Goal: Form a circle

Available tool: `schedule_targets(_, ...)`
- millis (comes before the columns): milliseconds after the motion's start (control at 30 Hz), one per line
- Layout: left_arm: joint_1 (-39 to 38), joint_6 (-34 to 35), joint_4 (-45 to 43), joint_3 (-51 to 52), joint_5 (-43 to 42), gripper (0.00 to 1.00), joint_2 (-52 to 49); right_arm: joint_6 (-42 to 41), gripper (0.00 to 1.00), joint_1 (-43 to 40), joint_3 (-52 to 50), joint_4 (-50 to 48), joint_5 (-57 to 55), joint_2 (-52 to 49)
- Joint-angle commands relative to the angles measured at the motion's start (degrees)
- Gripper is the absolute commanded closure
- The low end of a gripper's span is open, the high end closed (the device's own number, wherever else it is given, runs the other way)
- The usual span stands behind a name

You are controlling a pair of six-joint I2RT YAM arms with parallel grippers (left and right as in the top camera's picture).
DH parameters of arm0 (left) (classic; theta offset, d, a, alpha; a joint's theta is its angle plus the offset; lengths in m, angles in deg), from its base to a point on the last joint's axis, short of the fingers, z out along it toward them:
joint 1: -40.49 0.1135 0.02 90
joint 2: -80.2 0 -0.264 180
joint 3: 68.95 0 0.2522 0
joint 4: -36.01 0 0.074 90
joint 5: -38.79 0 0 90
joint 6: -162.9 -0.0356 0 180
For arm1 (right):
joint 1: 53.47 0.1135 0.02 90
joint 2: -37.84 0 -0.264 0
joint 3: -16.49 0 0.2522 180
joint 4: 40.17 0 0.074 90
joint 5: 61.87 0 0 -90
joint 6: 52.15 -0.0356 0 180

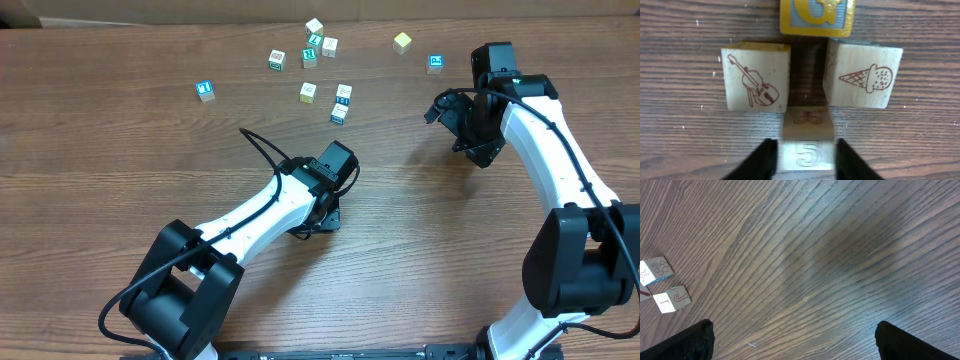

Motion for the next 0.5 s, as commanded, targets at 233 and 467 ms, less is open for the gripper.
schedule_targets(233, 0.33, -0.37, -0.02, 0.31, 0.44, 0.77, -0.74, 0.07, 0.00, 0.15, 0.83, -0.13, -0.42, 0.70)
schedule_targets(467, 0.66, -0.39, -0.02, 0.28, 0.85, 0.76, -0.76, 0.04, 0.00, 0.15, 0.83, -0.13, -0.42, 0.70)
